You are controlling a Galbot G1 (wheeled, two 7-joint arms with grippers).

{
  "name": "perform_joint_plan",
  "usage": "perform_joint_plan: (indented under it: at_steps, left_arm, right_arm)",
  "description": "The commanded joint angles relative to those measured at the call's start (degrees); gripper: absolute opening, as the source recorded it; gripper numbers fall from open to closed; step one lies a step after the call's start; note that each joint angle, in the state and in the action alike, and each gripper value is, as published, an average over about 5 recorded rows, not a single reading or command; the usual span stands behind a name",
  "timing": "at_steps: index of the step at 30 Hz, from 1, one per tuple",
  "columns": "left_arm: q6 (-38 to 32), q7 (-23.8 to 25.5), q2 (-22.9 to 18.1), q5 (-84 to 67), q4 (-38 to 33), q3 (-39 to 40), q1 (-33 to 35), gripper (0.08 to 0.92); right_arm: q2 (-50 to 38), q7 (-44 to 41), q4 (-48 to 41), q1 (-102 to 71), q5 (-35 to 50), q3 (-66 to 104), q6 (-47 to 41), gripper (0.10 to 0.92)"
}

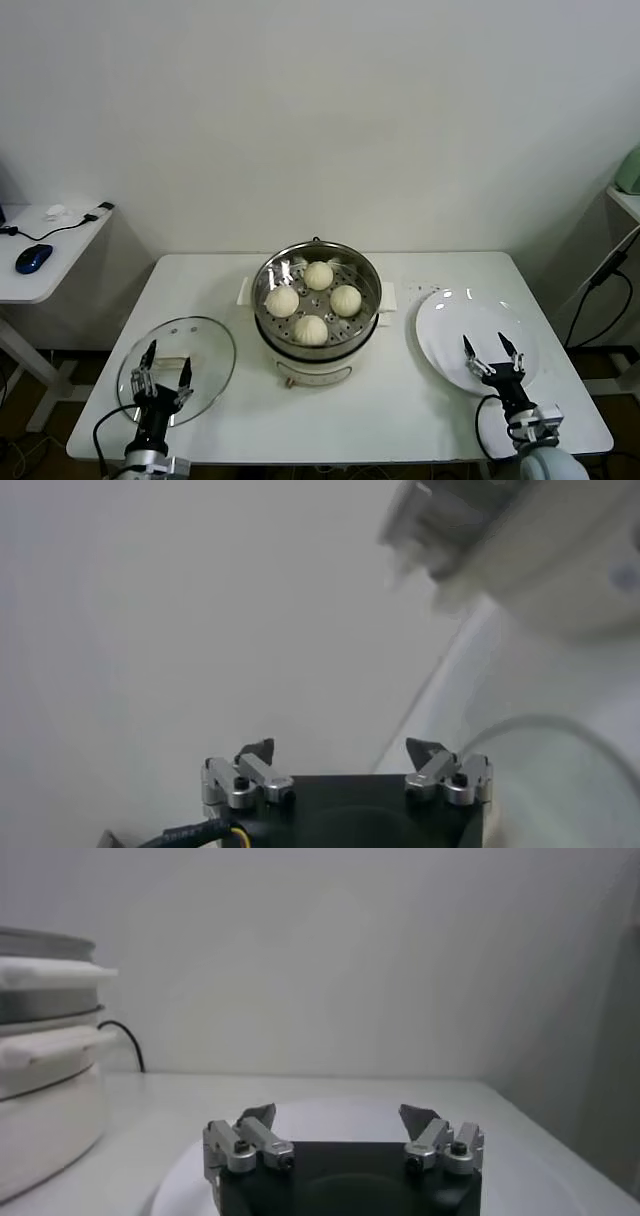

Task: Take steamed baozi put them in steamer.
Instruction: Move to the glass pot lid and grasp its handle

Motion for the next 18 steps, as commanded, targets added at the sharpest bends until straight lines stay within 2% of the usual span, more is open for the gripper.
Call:
perform_joint_plan:
  at_steps: [1, 18]
  left_arm:
    - [3.09, -7.78, 2.86, 20.69, 13.4, -1.1, -2.45, 0.823]
    - [5.87, -7.48, 1.75, 23.6, 16.57, -0.47, -8.76, 0.823]
  right_arm:
    - [5.76, 1.71, 1.9, -6.23, -4.23, 3.19, 0.26, 0.823]
    - [5.2, 1.98, 6.65, -7.28, -3.86, 4.43, -1.48, 0.823]
